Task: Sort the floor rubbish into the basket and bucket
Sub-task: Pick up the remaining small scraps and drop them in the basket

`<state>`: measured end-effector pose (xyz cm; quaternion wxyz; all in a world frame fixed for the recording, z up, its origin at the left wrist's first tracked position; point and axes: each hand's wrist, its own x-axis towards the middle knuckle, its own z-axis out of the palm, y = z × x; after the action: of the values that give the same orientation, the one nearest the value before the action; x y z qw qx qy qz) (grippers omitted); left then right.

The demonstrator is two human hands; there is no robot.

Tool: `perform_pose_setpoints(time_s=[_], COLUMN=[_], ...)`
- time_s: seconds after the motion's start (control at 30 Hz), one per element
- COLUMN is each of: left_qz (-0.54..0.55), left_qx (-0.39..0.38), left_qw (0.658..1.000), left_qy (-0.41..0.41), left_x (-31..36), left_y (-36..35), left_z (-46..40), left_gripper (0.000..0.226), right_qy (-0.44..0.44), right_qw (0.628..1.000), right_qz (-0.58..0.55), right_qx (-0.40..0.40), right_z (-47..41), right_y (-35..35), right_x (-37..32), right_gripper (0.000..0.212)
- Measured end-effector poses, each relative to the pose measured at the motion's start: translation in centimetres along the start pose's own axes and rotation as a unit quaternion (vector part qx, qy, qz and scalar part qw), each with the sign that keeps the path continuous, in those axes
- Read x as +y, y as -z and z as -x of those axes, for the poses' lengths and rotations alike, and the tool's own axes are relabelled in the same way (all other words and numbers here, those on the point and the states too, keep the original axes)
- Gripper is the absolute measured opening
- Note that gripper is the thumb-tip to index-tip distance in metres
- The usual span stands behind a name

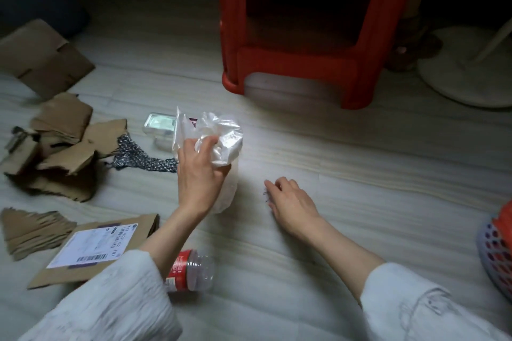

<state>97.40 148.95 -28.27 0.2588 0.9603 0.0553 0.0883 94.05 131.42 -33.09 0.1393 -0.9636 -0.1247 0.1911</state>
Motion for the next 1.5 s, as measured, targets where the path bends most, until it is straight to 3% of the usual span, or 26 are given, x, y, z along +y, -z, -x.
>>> perform_pose_setpoints(time_s=[0.1,0.43,0.53,0.63,0.87,1.07,1.17,1.3,1.37,1.43,1.5], left_qz=[0.006,0.040,0.069,0.090,0.160,0.223,0.259,0.301,0.299,0.288,0.287], left_qx=[-0.013,-0.025,-0.044,-0.050,-0.074,-0.102,-0.097,-0.113,-0.117,-0.124,-0.134], left_qw=[1.000,0.999,0.996,0.993,0.976,0.938,0.916,0.884,0.881,0.882,0.876], left_qy=[-0.020,-0.028,-0.041,-0.064,-0.126,-0.243,-0.290,-0.339,-0.347,-0.352,-0.365], left_x=[-1.1,0.9,3.0,5.1,14.9,28.0,33.9,38.9,39.9,40.4,40.9], left_y=[0.9,1.8,1.8,1.8,1.2,0.4,0.4,0.4,0.2,0.0,-0.2], left_z=[0.6,1.6,1.8,2.0,3.0,4.9,7.0,9.9,11.2,12.3,13.3], left_gripper=[0.047,0.044,0.046,0.045,0.042,0.042,0.040,0.037,0.032,0.026,0.023], right_qy=[-0.013,-0.035,-0.049,-0.076,-0.136,-0.215,-0.271,-0.321,-0.308,-0.264,-0.206], right_qw=[1.000,0.999,0.998,0.988,0.924,0.865,0.836,0.831,0.797,0.740,0.728], right_qz=[0.021,0.006,-0.026,-0.084,-0.134,-0.110,-0.125,-0.139,-0.157,-0.193,-0.210], right_qx=[0.009,-0.027,0.013,0.101,0.331,0.440,0.461,0.433,0.496,0.587,0.620], right_z=[-0.5,1.2,2.8,4.7,12.9,22.1,26.1,29.3,30.4,31.4,32.2], right_y=[-1.1,-0.1,2.2,6.4,16.9,22.4,23.1,22.6,23.0,23.8,24.4], right_x=[-1.4,-0.5,1.1,3.1,8.6,14.1,17.4,19.8,20.0,19.5,18.7], right_gripper=[0.025,0.023,0.023,0.022,0.016,0.010,0.010,0.023,0.028,0.026,0.026])
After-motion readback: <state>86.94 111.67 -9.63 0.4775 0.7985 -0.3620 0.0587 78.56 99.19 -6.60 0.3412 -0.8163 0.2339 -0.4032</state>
